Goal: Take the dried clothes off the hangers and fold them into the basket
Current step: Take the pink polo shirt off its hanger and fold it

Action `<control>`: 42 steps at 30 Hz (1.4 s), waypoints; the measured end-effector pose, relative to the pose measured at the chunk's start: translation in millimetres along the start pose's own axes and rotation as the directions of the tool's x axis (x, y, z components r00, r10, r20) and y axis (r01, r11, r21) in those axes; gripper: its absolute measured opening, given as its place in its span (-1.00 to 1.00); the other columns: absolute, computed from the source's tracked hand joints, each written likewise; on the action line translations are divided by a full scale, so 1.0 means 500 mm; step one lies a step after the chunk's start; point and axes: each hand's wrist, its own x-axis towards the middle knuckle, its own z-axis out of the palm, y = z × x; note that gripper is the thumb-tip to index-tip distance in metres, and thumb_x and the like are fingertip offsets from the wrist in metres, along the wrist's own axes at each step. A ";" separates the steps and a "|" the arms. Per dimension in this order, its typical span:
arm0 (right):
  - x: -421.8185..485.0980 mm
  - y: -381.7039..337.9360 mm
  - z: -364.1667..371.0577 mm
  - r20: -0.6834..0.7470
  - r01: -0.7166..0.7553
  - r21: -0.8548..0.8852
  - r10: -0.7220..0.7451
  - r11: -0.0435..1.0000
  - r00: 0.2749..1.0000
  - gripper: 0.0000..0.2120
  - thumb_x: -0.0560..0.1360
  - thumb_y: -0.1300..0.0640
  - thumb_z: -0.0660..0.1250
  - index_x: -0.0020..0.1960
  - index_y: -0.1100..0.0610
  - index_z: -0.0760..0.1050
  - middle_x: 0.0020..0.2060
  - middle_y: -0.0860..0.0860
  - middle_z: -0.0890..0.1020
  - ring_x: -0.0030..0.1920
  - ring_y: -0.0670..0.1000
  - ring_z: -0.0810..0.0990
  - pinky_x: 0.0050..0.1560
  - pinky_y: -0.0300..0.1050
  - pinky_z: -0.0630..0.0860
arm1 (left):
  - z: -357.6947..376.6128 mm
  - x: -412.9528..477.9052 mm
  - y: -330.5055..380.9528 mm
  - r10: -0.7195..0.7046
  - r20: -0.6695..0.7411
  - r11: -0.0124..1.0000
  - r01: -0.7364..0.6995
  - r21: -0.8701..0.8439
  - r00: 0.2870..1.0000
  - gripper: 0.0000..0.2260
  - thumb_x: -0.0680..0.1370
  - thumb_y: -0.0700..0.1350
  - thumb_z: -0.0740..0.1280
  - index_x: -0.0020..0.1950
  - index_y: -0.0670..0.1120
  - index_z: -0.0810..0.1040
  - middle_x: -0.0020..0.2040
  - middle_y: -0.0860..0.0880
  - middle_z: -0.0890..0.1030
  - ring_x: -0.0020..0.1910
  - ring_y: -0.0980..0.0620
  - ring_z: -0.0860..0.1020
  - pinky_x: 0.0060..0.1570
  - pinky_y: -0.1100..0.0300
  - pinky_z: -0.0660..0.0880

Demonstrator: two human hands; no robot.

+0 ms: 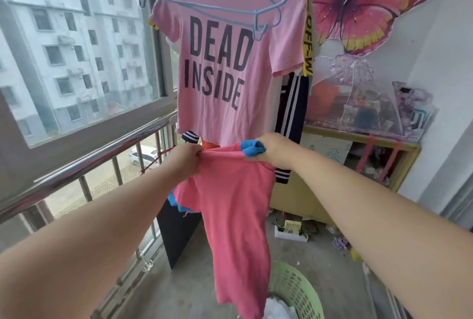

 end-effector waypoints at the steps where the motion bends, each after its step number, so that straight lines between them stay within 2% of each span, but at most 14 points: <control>1: -0.007 -0.003 -0.004 0.003 -0.009 -0.056 0.009 0.998 1.000 -0.80 0.51 -0.01 0.38 -0.21 0.07 0.50 -0.31 -0.01 0.49 -0.21 0.00 0.45 -0.30 -0.22 0.32 | -0.002 -0.004 0.007 0.005 -0.010 1.000 -0.005 -0.020 1.000 -0.69 0.51 -0.31 0.14 0.14 -0.15 0.59 0.05 -0.17 0.63 0.04 -0.16 0.58 0.00 0.10 0.49; 3: -0.020 -0.006 -0.005 0.012 -0.019 -0.152 0.021 0.988 1.000 -0.65 0.52 0.01 0.37 -0.35 0.07 0.34 -0.39 -0.03 0.38 -0.33 -0.03 0.36 -0.40 -0.24 0.22 | -0.005 -0.013 0.019 0.026 0.024 0.998 -0.025 -0.052 0.999 -0.67 0.54 -0.26 0.14 0.22 -0.08 0.57 0.10 -0.15 0.61 0.13 -0.16 0.55 0.06 0.12 0.45; 5: -0.034 -0.005 0.001 0.021 -0.018 -0.115 0.021 0.993 1.000 -0.65 0.49 0.05 0.41 -0.36 0.06 0.33 -0.40 -0.05 0.38 -0.38 -0.09 0.32 -0.41 -0.27 0.20 | -0.006 -0.020 0.021 0.063 0.097 0.994 -0.054 -0.092 0.993 -0.76 0.51 -0.16 0.23 0.14 -0.04 0.56 0.02 -0.11 0.59 0.12 -0.15 0.54 -0.05 0.16 0.41; 7: -0.046 0.002 0.015 0.001 -0.021 0.025 0.021 0.999 1.000 -0.74 0.45 0.07 0.46 -0.30 0.02 0.41 -0.35 -0.09 0.45 -0.34 -0.14 0.39 -0.37 -0.30 0.27 | -0.011 -0.028 0.019 0.091 0.163 0.991 -0.074 -0.108 0.982 -0.63 0.45 -0.02 0.37 0.26 0.01 0.49 0.10 -0.04 0.58 0.14 -0.08 0.53 0.00 0.19 0.41; 10: -0.061 0.012 0.039 -0.101 -0.038 0.315 0.074 0.948 0.992 -0.85 0.41 0.13 0.50 -0.08 0.14 0.58 -0.29 -0.07 0.53 -0.28 -0.12 0.46 -0.30 -0.31 0.37 | -0.021 -0.043 0.026 0.095 0.224 0.993 -0.078 -0.084 0.970 -0.36 0.29 0.21 0.52 0.32 0.08 0.48 0.17 0.05 0.57 0.19 -0.03 0.51 0.15 0.17 0.41; 14: -0.083 0.012 0.057 -0.146 -0.055 0.527 0.154 0.848 0.977 -0.71 0.33 0.21 0.56 0.03 0.22 0.63 -0.10 0.12 0.68 -0.11 -0.04 0.56 -0.10 -0.14 0.52 | -0.004 -0.056 0.040 0.150 0.299 0.980 -0.102 -0.171 0.942 -0.62 0.27 0.19 0.54 -0.03 0.05 0.60 -0.10 0.07 0.63 -0.05 0.03 0.57 -0.04 0.21 0.44; 17: -0.107 0.010 0.061 -0.128 -0.081 0.630 0.206 0.773 0.970 -0.68 0.32 0.28 0.54 0.06 0.18 0.62 -0.10 0.10 0.67 -0.12 -0.01 0.58 -0.21 -0.19 0.50 | 0.009 -0.067 0.051 0.210 0.315 0.962 -0.138 -0.237 0.926 -0.78 0.35 0.12 0.51 -0.15 0.11 0.53 -0.18 0.08 0.61 -0.11 0.05 0.55 -0.10 0.23 0.41; 24: -0.142 0.015 0.056 -0.110 -0.109 0.724 0.270 0.681 0.956 -0.74 0.30 0.37 0.51 -0.05 0.18 0.60 -0.24 0.06 0.64 -0.25 0.01 0.58 -0.19 -0.14 0.47 | 0.034 -0.100 0.094 0.239 0.422 0.927 -0.075 -0.369 0.875 -0.78 0.38 0.17 0.48 -0.24 0.06 0.56 -0.25 0.11 0.57 -0.20 0.11 0.52 -0.15 0.22 0.42; 26: -0.144 0.027 0.051 -0.121 -0.109 0.762 0.305 0.638 0.945 -0.78 0.32 0.34 0.51 -0.09 0.15 0.58 -0.23 0.05 0.64 -0.25 -0.02 0.59 -0.19 -0.15 0.49 | 0.036 -0.101 0.112 0.258 0.466 0.873 0.003 -0.488 0.846 -0.85 0.44 0.11 0.44 -0.08 0.08 0.62 -0.10 0.11 0.64 -0.07 0.13 0.57 0.04 0.21 0.47; 30: -0.154 0.079 0.049 -0.132 -0.062 0.889 0.385 0.453 0.913 -0.81 0.38 0.19 0.50 -0.04 0.10 0.56 -0.19 0.04 0.65 -0.20 0.00 0.59 -0.19 -0.15 0.51 | 0.039 -0.090 0.140 0.263 0.581 0.607 0.336 -0.721 0.770 -0.62 0.44 -0.04 0.43 0.25 0.00 0.55 0.09 -0.07 0.66 0.07 -0.05 0.62 0.20 0.01 0.50; 33: -0.168 0.132 0.059 -0.053 -0.071 0.950 0.382 0.303 0.923 -0.67 0.36 -0.08 0.48 -0.01 0.10 0.55 -0.18 0.03 0.64 -0.21 0.00 0.57 -0.10 -0.11 0.50 | 0.046 -0.072 0.164 0.244 0.590 0.519 0.410 -0.750 0.770 -0.52 0.35 0.02 0.47 0.27 0.01 0.54 0.10 -0.12 0.66 0.10 -0.14 0.61 0.18 -0.09 0.50; 36: -0.188 0.197 0.084 0.146 -0.203 0.924 0.190 0.325 0.971 -0.11 0.06 -0.38 0.49 0.26 0.10 0.51 0.06 0.06 0.66 0.06 0.07 0.62 0.20 0.02 0.47 | 0.051 -0.053 0.192 0.233 0.568 0.442 0.434 -0.785 0.790 -0.59 0.44 -0.03 0.43 0.26 -0.09 0.53 0.12 -0.16 0.64 0.12 -0.16 0.60 0.19 -0.08 0.50; 39: -0.212 0.246 0.125 0.342 -0.329 0.889 0.016 0.318 0.939 0.09 -0.08 -0.29 0.61 0.33 0.19 0.46 0.20 0.13 0.61 0.22 0.11 0.57 0.30 0.09 0.45 | 0.052 -0.036 0.217 0.209 0.572 0.373 0.476 -0.796 0.794 -0.48 0.36 -0.01 0.51 0.24 -0.18 0.54 0.15 -0.21 0.62 0.16 -0.20 0.57 0.24 -0.13 0.46; 42: -0.229 0.268 0.148 0.459 -0.431 0.830 0.007 0.353 0.889 -0.16 -0.07 0.01 0.72 0.16 0.18 0.55 0.06 0.08 0.67 0.10 0.05 0.63 0.23 0.00 0.50 | 0.044 -0.020 0.239 0.173 0.560 0.315 0.494 -0.811 0.810 -0.43 0.31 0.01 0.53 0.25 -0.20 0.53 0.16 -0.22 0.61 0.16 -0.19 0.57 0.24 -0.13 0.46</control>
